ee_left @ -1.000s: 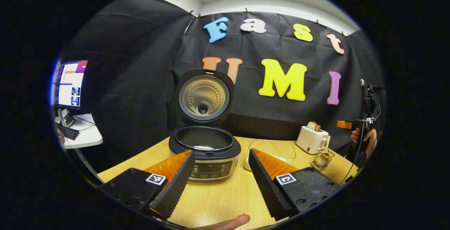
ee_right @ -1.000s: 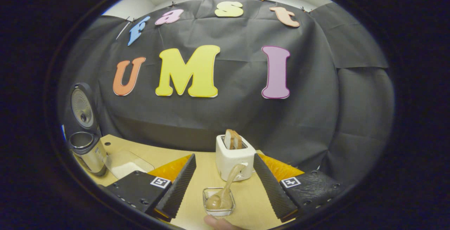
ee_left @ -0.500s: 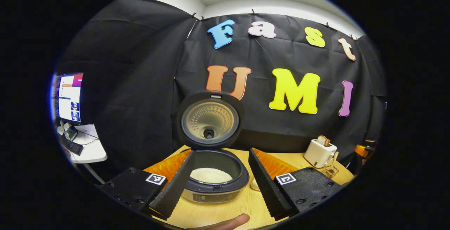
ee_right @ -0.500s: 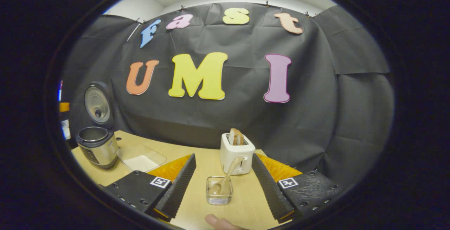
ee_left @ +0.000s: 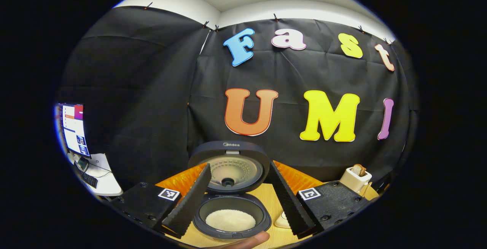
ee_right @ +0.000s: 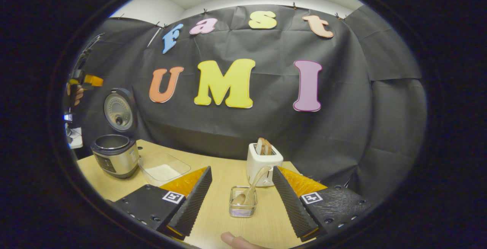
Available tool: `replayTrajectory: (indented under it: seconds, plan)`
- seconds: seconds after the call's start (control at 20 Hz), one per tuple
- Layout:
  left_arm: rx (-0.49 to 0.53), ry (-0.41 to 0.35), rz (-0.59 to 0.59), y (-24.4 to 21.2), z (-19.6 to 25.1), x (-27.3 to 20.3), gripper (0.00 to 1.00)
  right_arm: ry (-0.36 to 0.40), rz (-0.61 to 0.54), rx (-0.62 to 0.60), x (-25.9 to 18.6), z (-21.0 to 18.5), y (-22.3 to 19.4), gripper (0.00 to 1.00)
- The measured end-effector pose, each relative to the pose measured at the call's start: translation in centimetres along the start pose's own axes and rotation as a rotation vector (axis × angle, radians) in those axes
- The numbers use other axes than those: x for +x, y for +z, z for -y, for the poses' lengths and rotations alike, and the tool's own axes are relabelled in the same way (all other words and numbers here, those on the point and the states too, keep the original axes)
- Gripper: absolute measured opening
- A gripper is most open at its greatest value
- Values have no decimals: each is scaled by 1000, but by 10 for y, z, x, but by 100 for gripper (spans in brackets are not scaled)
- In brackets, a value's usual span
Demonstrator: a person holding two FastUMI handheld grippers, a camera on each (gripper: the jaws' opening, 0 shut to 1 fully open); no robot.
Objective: Close the left gripper, press the button to open the rice cooker; take a wooden spoon from the chopstick holder with the right hand, scoop a spoonful of rice and pour it into the rice cooker, then put the wooden spoon back into the chopstick holder.
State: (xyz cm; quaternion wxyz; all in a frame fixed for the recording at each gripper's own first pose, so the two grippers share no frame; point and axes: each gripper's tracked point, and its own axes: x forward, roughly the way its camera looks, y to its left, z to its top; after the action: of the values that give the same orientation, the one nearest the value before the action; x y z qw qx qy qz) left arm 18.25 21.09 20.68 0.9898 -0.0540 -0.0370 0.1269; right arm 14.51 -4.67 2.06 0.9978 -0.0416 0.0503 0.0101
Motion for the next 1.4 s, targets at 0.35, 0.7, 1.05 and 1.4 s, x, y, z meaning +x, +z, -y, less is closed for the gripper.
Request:
replayTrajectory:
  seconds: [0.35, 0.7, 1.05, 1.4]
  plan:
    - [4, 37, -23, 31, -2, 80, 98, 74, 19, 27, -3, -9, -2, 98]
    - [80, 96, -113, 4, -22, 134, 97, 112, 23, 92, 1, -12, -8, 97]
    - [118, 112, -178, -9, -22, 159, 98, 166, 13, 153, -7, -22, -17, 95]
    - [82, 114, -231, -22, -16, 127, 99, 142, 19, 139, -14, -16, -20, 96]
